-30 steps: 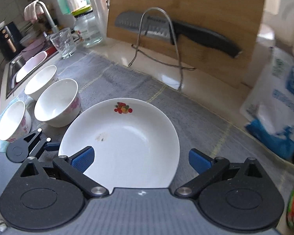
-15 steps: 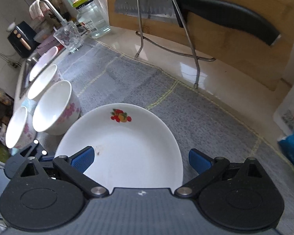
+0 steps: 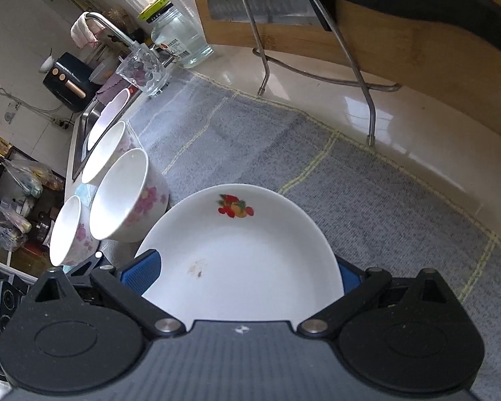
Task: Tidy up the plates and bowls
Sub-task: 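Grasp the flower-print plate rim with the right gripper and lift, then carry the flower-print plate with the right gripper over the plate stack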
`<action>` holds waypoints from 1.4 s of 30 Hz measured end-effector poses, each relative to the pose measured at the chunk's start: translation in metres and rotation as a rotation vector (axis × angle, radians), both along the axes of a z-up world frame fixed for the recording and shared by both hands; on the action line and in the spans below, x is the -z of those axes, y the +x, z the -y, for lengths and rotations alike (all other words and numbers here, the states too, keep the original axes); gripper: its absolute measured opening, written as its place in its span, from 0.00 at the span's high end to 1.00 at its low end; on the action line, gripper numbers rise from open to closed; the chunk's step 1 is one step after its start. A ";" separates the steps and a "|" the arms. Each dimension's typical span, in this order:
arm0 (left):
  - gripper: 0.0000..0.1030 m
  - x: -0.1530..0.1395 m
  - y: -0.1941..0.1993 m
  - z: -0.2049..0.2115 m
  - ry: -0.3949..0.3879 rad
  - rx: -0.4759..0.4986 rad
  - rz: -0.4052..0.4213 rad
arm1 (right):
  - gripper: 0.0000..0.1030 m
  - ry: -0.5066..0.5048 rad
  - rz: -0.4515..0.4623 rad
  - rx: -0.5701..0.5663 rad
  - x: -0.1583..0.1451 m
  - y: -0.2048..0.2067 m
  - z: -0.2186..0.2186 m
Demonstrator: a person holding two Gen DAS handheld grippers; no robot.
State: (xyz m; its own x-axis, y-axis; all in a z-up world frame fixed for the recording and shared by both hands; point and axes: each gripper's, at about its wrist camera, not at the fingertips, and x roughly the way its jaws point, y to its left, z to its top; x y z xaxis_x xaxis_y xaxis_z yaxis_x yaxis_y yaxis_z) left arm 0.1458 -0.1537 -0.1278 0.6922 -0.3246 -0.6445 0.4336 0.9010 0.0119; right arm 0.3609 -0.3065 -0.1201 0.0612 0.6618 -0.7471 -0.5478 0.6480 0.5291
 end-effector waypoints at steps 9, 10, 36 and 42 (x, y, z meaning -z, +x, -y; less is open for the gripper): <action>0.00 0.000 0.001 0.001 0.008 0.001 -0.003 | 0.00 0.012 -0.011 -0.019 0.001 0.002 0.002; 0.00 0.000 0.002 0.001 0.008 0.000 -0.006 | 0.00 0.015 -0.012 -0.020 0.001 0.002 0.002; 0.01 -0.030 -0.016 0.001 0.061 0.080 -0.006 | 0.00 -0.029 0.041 0.049 -0.030 -0.047 0.006; 0.01 -0.041 -0.033 0.003 0.070 0.121 0.019 | 0.00 -0.022 0.047 0.089 -0.040 -0.069 0.015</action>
